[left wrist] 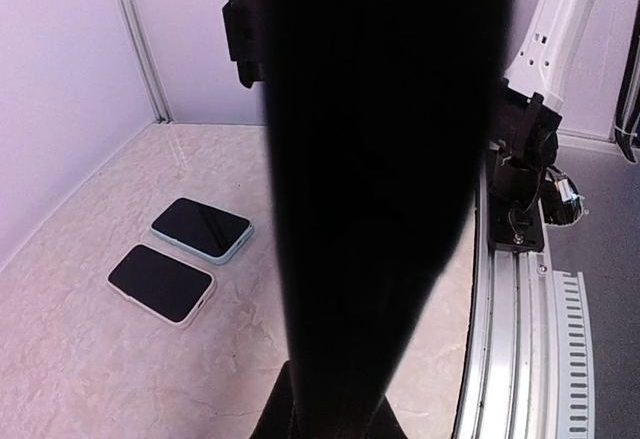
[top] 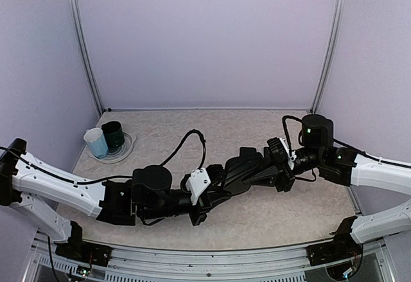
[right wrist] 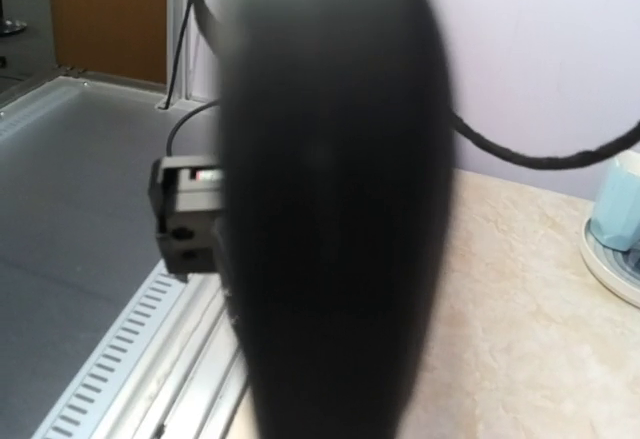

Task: Put the phone into the phone case

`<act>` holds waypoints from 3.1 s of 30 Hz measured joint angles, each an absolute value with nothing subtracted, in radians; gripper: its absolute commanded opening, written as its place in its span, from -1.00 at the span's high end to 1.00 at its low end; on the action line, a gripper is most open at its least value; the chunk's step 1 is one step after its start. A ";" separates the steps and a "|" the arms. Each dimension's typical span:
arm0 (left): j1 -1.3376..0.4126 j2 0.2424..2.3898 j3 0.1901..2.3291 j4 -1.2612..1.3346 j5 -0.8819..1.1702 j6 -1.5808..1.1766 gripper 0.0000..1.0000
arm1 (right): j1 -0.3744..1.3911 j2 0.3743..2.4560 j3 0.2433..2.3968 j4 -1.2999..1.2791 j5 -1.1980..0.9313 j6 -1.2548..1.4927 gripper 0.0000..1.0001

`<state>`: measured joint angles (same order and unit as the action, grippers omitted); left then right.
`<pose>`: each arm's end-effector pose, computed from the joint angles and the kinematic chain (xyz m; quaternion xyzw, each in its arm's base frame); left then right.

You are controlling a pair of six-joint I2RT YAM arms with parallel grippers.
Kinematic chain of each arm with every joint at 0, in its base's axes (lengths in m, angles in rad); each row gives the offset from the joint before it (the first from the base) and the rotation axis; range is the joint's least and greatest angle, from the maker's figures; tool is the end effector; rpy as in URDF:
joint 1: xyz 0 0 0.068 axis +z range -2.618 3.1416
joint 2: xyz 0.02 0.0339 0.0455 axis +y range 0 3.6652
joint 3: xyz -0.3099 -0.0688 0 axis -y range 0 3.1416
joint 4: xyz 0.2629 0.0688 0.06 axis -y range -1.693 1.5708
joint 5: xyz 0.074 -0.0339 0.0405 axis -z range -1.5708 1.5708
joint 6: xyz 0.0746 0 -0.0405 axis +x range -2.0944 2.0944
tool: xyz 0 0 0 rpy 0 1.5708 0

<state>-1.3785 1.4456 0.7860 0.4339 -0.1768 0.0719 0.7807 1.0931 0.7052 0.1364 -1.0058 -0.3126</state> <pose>0.0835 -0.3602 0.2743 0.4757 0.6196 -0.3223 0.5347 0.1361 0.2235 0.3165 -0.6122 0.4379 0.4950 0.4340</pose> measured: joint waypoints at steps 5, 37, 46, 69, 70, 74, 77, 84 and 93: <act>-1.380 1.446 0.789 0.432 -0.172 0.069 0.01 | 0.781 1.093 0.706 0.132 -1.004 -0.314 1.00; -1.353 1.382 0.862 0.507 -0.206 -0.019 -0.98 | 0.774 1.121 0.693 0.108 -0.906 -0.190 1.00; -1.299 1.362 0.672 0.665 -0.106 -0.081 -0.42 | 0.777 1.142 0.818 0.104 -0.867 -0.018 1.00; -1.299 1.419 0.728 0.715 -0.093 -0.146 -0.30 | 0.777 1.190 0.891 0.087 -0.970 0.107 1.00; -1.299 1.419 0.728 0.705 -0.115 -0.149 -0.24 | 0.777 1.196 0.898 0.080 -0.951 0.115 1.00; -1.282 1.392 0.708 0.656 -0.198 -0.159 -0.19 | 0.777 1.214 0.908 0.071 -0.895 0.149 1.00; -1.260 1.323 0.647 0.652 -0.198 -0.157 -0.21 | 0.776 1.215 0.908 0.076 -0.894 0.161 1.00; -1.243 1.250 0.617 0.654 -0.056 -0.139 -0.19 | 0.776 1.211 0.907 0.088 -0.898 0.172 1.00; -1.218 1.244 0.624 0.600 0.186 -0.093 0.19 | 0.776 1.201 0.904 0.099 -1.048 0.099 1.00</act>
